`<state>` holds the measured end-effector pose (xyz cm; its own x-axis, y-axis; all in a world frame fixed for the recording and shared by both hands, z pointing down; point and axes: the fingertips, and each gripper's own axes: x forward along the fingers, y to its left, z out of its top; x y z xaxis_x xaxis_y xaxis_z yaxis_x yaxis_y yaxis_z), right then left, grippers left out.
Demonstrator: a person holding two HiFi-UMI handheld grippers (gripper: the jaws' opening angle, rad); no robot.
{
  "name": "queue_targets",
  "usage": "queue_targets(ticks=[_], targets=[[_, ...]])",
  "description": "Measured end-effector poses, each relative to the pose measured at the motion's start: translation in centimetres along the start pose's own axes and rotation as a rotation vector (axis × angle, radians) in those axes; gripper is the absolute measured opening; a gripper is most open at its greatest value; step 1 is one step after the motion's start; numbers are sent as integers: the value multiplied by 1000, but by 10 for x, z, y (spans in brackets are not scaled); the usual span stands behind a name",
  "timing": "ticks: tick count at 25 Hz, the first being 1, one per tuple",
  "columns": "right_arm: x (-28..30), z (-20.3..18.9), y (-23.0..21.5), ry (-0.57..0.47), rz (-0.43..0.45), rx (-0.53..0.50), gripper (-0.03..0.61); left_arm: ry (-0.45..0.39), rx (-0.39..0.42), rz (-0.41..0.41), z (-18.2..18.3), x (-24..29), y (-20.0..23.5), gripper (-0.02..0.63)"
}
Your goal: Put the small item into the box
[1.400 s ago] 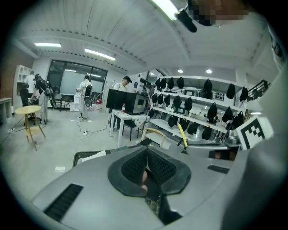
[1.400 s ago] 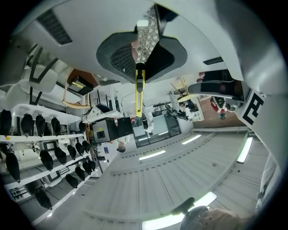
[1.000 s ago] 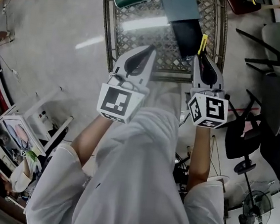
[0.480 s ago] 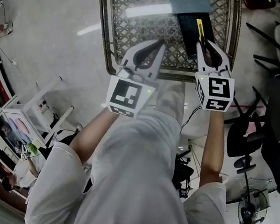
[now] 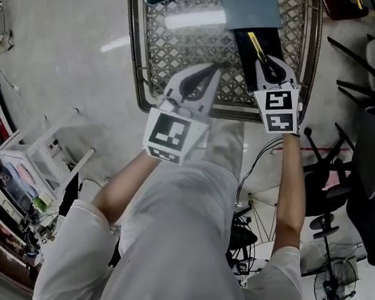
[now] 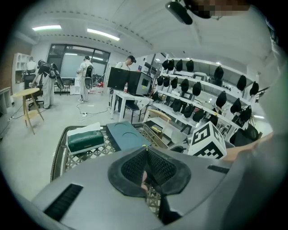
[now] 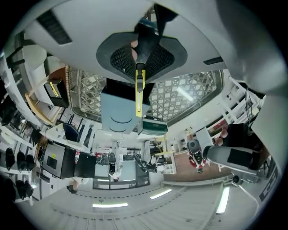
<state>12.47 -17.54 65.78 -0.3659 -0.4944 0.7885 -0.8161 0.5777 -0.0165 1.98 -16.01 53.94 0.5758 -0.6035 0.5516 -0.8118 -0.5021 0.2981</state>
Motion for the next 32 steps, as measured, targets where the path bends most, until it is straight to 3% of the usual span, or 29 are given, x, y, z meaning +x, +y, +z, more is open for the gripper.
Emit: queue_targets(ticks=[9,16,22,32], targets=[[45,-26,-1,125,47,-13,54,22,-40,20,-5,12,11,6],[68,-37,4,214,99,-80,54,28,-65,32,-7,12,18,6],[79,-36,4,237,106,-114,55,27,-76,36,-9,10,20,6],[69,-35,-2,191,69,-46,75,26,-85,45,-14,5,25,6]])
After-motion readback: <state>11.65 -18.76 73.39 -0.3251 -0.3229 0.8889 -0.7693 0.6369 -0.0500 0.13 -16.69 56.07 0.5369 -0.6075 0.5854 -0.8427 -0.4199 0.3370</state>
